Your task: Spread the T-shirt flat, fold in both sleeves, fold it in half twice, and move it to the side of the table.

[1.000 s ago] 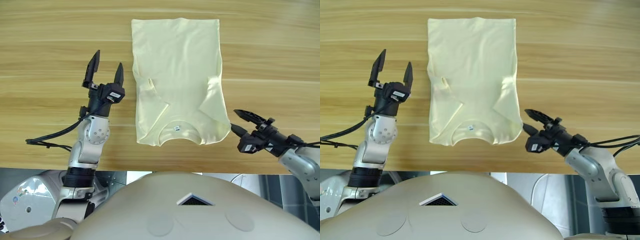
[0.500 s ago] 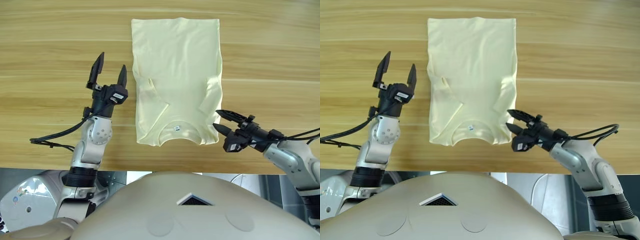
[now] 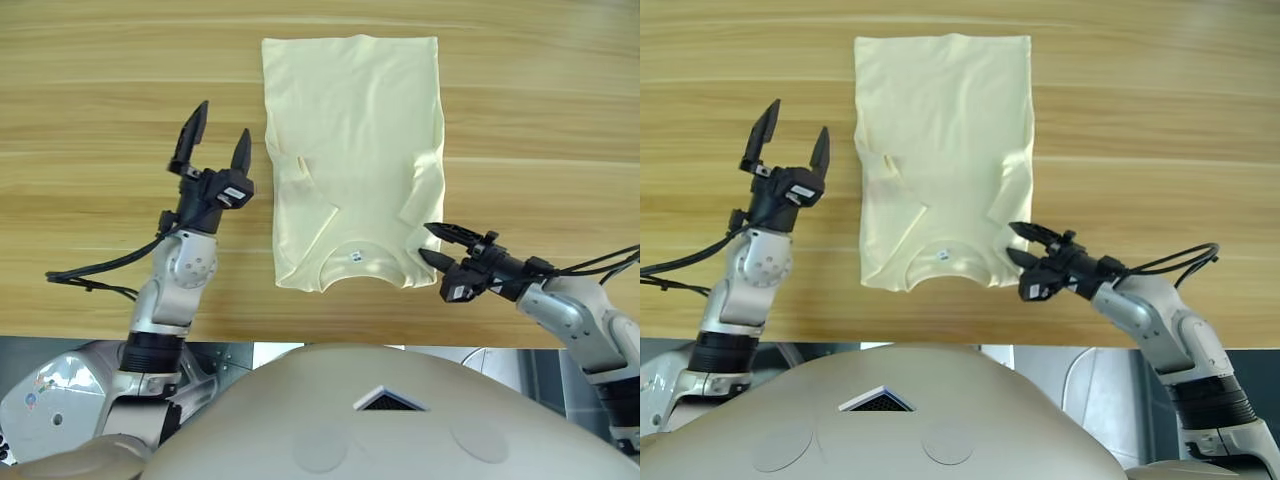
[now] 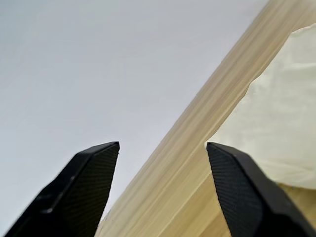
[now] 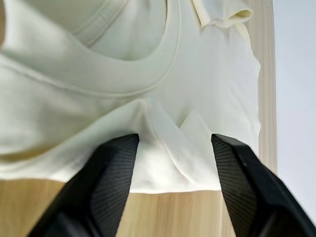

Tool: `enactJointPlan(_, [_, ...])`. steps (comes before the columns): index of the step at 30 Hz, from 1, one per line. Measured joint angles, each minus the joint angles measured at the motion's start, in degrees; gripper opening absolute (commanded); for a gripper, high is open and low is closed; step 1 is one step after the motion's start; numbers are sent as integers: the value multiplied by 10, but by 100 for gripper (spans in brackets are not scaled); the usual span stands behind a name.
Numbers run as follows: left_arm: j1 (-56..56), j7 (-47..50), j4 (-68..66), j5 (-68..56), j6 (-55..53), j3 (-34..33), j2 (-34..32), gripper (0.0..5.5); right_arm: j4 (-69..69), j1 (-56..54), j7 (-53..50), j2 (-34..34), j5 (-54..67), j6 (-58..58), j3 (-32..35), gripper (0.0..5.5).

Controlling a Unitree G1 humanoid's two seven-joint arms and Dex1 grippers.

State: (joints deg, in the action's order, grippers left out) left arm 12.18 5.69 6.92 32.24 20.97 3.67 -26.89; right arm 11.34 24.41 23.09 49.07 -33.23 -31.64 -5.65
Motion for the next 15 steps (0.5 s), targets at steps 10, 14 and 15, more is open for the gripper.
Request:
enactJointPlan(10, [61, -115, 27, 0, 101, -3, -133, 332, 52, -13, -21, -18, 215, -15, 93, 274])
enactJointPlan(14, [63, -160, 27, -1, 123, 1, -169, 332, -48, -53, -53, -20, 194, -18, 151, 274])
enactJointPlan(15, [67, -170, 26, 0, 126, 9, -171, 332, -73, -47, -56, -10, 159, -20, 152, 274])
